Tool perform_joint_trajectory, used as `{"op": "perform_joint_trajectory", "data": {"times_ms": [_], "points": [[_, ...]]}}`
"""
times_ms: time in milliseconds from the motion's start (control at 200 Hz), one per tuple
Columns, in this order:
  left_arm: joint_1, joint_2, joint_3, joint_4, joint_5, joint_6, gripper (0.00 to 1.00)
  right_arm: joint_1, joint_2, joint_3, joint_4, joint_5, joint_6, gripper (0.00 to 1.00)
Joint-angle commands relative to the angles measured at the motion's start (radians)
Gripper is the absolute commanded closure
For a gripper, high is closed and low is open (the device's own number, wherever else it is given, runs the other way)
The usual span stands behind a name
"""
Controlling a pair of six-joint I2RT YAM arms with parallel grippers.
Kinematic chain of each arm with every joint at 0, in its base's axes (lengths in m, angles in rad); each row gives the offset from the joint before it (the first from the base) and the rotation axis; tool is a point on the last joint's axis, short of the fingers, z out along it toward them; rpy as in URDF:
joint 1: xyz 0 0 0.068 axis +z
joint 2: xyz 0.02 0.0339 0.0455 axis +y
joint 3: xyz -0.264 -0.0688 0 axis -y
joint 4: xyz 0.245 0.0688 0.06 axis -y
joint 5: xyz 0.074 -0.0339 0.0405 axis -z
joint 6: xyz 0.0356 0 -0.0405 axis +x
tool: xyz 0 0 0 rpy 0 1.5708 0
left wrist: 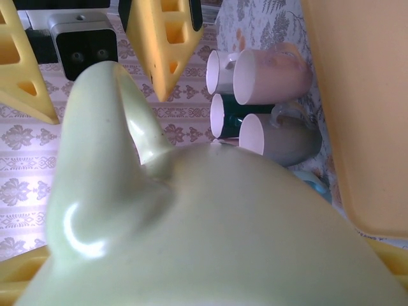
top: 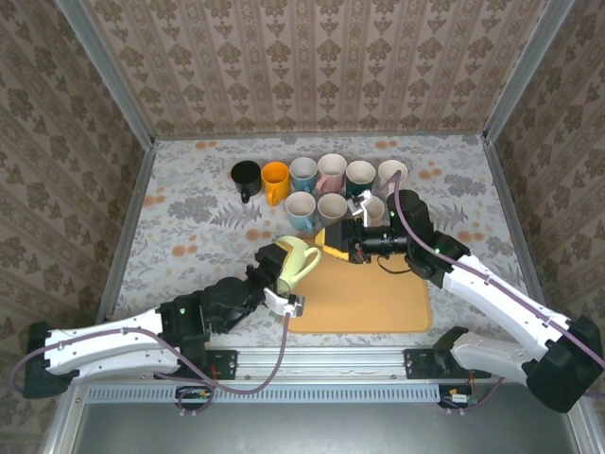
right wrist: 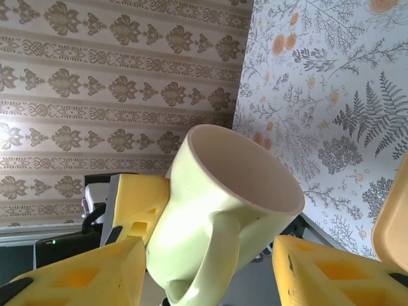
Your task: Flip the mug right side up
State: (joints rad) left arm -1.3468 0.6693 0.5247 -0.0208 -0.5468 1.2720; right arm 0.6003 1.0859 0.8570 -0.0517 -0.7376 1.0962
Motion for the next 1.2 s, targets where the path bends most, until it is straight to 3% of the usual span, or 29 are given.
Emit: {"op": "perform_joint_trajectory", "data": {"times_ms": [0, 100, 200, 410, 475, 595, 690, 890, 1050, 1195], "points": [[0.009, -0.033, 0.008, 0.076, -0.013, 0.02, 0.65, 0.024, 0.023, -0.022, 0.106, -0.018, 0.064, 0.44], [0.011, -0.02, 0.012, 0.078, -0.007, 0.036, 0.64, 0.074, 0.066, -0.026, 0.221, -0.055, 0.126, 0.46], [0.014, -0.007, 0.019, 0.089, -0.01, 0.048, 0.64, 0.102, 0.094, -0.001, 0.195, -0.066, 0.099, 0.5], [0.017, -0.005, 0.017, 0.102, -0.018, 0.056, 0.6, 0.103, 0.108, -0.033, 0.223, -0.088, 0.097, 0.8], [0.018, -0.007, 0.016, 0.094, -0.018, 0.061, 0.51, 0.104, 0.102, -0.035, 0.221, -0.084, 0.096, 0.88], [0.018, -0.013, 0.02, 0.067, -0.023, 0.058, 0.3, 0.102, 0.08, -0.024, 0.19, -0.08, 0.083, 0.96], [0.024, -0.023, 0.026, 0.026, -0.012, 0.038, 0.01, 0.089, 0.041, -0.012, 0.144, -0.056, 0.062, 1.0], [0.033, -0.016, 0.062, -0.029, 0.011, -0.041, 0.0, 0.01, -0.073, 0.003, 0.055, 0.001, 0.032, 1.0], [0.071, 0.006, 0.14, -0.087, -0.031, -0.248, 0.0, 0.0, -0.179, 0.091, -0.179, 0.208, -0.206, 1.0], [0.126, 0.041, 0.318, -0.344, -0.069, -0.691, 0.0, 0.032, -0.258, 0.114, -0.25, 0.45, -0.4, 1.0]]}}
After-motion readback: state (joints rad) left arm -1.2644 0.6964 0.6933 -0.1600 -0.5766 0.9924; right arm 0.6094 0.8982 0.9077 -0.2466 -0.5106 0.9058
